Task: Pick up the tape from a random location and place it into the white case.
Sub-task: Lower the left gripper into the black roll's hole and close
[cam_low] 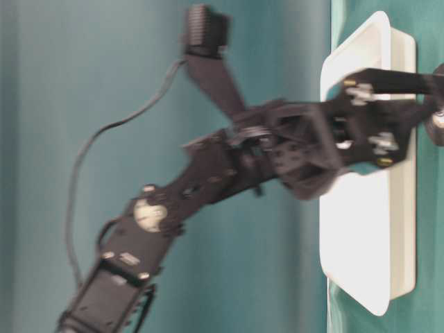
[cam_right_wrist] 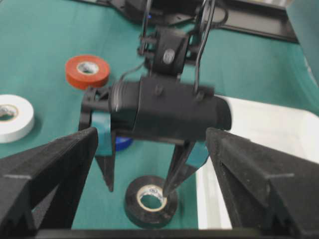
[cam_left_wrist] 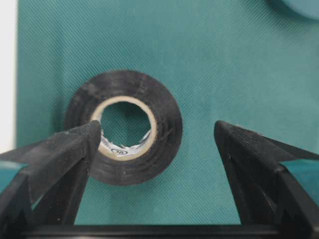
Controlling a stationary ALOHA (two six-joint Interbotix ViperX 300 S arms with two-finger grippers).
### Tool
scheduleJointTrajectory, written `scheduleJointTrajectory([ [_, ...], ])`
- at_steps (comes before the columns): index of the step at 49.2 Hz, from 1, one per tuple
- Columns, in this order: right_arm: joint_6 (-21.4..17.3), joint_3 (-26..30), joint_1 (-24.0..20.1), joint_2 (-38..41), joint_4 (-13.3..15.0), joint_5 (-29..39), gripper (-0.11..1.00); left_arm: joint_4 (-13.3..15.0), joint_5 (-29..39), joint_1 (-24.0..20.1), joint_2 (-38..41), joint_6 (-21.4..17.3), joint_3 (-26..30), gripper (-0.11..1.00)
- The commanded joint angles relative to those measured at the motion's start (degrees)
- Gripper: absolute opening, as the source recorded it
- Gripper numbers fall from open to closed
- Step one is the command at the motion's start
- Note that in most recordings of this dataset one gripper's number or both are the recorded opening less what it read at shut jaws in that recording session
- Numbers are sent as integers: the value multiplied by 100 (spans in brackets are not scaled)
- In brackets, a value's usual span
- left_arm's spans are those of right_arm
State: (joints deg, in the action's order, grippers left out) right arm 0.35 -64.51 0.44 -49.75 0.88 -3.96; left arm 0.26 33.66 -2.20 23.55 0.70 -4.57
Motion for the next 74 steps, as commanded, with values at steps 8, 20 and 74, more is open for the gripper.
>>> scheduleJointTrajectory([
  [8,0,88,9,62,9,-18,89,-18,-308,-9,123,9,-79,98],
  [20,0,88,0,62,9,-18,89,-9,-624,-88,229,18,-308,98],
  [74,0,88,9,62,9,-18,89,9,-501,-26,334,149,-352,88],
])
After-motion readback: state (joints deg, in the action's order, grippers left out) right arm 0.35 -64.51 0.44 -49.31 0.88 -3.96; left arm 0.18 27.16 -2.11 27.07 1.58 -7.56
